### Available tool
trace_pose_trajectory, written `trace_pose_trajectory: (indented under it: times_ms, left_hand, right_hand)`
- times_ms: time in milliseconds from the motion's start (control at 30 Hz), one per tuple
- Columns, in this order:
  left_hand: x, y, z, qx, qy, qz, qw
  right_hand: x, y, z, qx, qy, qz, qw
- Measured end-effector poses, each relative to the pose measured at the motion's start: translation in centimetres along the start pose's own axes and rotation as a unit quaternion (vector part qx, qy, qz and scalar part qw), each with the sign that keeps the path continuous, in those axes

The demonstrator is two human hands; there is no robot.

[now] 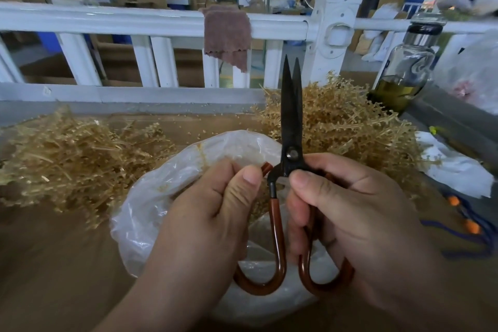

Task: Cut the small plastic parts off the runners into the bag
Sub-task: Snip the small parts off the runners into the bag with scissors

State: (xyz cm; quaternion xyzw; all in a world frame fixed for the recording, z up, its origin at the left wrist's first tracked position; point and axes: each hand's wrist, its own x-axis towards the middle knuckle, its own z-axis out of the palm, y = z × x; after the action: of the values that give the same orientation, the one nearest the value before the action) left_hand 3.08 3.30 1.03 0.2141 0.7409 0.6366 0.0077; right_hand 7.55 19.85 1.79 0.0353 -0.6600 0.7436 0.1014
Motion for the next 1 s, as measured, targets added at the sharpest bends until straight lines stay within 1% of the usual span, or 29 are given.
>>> trace_pose_trajectory:
  times_ms: [200,267,333,433,533,633,767,867,1000]
  left_hand:
    - [-0.3,-0.4,0.7,-0.013,0.026,-0.006,1.000]
    - [-0.4,-0.6,0.9,-0.024,0.015,-0.014,1.000]
    - [-0.4,-0.6,1.0,-0.043,-0.008,-0.013,0.999]
    - [-0.5,-0.4,1.1,-0.050,-0.037,0.032,0.998]
    - [-0.6,-0.5,1.2,-0.011,-0.001,0.059,0.998]
    - [-0.6,-0.5,1.3,0.014,0.026,0.070,0.997]
    - [-0.2,-0.5,1.2,0.015,0.054,0.070,0.996]
    - [-0.3,-0.3,1.2,0.003,0.058,0.058,0.997]
    - [-0.4,-0.3,1.2,-0.005,0.063,0.044,0.997]
  right_hand:
    - [0.0,0.1,-0.3,-0.010,0.005,-0.004,1.000]
    - [0.1,-0.3,-0.8,-0.034,-0.012,0.008,0.999]
    - [0.3,-0.7,-1.3,-0.070,-0.047,0.023,0.996]
    - [0.3,-1.1,-1.6,-0.108,-0.095,0.025,0.989]
    - [0.0,-1.0,-1.5,-0.136,-0.092,0.009,0.986]
    - [-0.4,-0.8,-1.2,-0.118,-0.083,0.003,0.990]
    - [-0.7,-0.2,-0.3,-0.057,-0.046,-0.002,0.997]
    - [-0.9,0.1,0.1,-0.036,-0.027,-0.001,0.999]
    - [-0.9,0.1,0.2,-0.020,-0.022,0.003,1.000]
